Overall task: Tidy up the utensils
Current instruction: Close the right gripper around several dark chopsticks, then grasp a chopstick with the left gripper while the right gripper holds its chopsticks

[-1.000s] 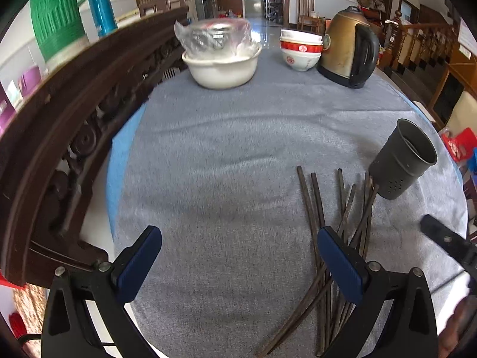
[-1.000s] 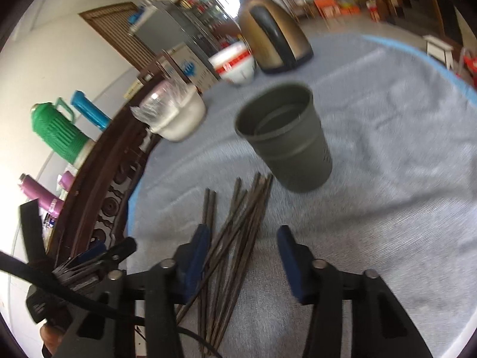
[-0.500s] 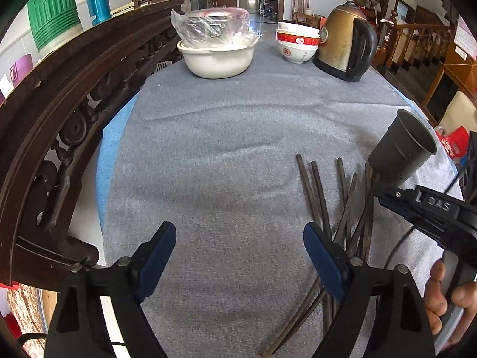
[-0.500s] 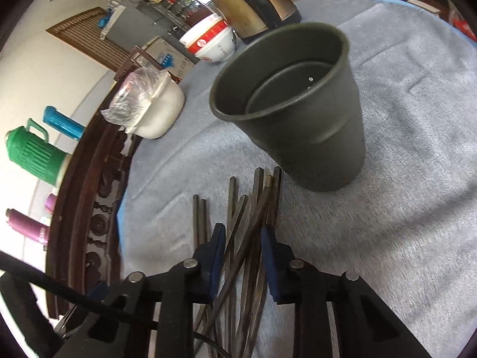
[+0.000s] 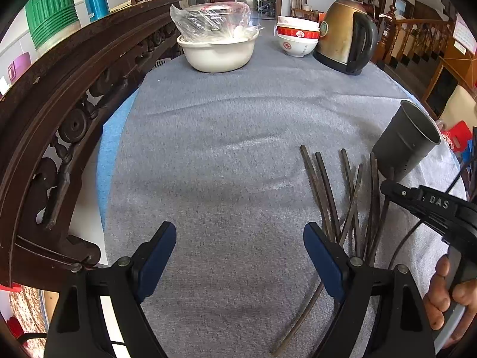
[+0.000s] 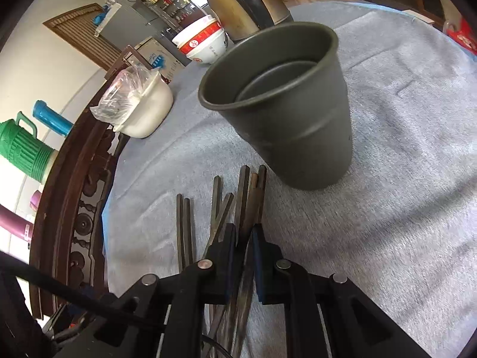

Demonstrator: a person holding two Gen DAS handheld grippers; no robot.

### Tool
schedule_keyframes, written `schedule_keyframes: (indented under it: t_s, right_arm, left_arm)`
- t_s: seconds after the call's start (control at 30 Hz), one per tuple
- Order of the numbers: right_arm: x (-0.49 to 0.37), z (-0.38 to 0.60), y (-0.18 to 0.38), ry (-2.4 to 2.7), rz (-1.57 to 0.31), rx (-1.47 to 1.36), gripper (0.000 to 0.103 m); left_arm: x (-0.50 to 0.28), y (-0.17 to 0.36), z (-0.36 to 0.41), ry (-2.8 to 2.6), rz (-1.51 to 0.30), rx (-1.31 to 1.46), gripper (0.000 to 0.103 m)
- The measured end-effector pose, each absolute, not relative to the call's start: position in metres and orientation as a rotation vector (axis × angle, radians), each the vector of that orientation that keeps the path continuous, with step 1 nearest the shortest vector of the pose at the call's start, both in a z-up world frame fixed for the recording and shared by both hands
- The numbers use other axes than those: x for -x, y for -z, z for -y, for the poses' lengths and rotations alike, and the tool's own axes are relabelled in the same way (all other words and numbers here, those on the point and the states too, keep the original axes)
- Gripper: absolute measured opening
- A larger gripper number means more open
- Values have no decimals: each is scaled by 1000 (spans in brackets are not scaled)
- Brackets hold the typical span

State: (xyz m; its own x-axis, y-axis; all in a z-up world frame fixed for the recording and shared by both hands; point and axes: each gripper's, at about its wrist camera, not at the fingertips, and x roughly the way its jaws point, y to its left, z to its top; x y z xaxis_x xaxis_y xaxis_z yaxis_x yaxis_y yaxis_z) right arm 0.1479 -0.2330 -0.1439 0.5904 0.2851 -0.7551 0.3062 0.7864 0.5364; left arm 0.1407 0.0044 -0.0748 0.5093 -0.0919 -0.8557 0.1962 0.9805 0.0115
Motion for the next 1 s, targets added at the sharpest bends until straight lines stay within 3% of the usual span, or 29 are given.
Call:
schedule_keyframes:
  t_s: [0.23, 0.27, 0.37, 0.57, 0.73, 0.9, 1.0]
  right_arm:
    - [-122, 244, 136, -2, -915, -687, 12]
    - [-119, 245, 135, -4, -910, -691, 12]
    - [-110, 253, 135, -1, -902, -702, 12]
    - [-102, 262, 136, -1, -894, -738, 12]
    - [-97, 267, 139, -13, -890, -753, 12]
    - [-97, 271, 143, -22, -893, -773, 12]
    - [-96, 274, 140, -28, -883, -770, 12]
  left_arm:
    - [-157, 69, 27, 309, -1032, -179, 88]
    - [-159, 69, 33, 337, -1033, -188, 84]
    - [-173, 74, 59, 457, -1081, -208, 61]
    - [-193, 92, 100, 594, -1171, -206, 54]
    - [-200, 109, 110, 594, -1245, -207, 38]
    - [-202, 120, 125, 602, -1273, -218, 14]
    - [-205, 125, 127, 589, -1285, -207, 9]
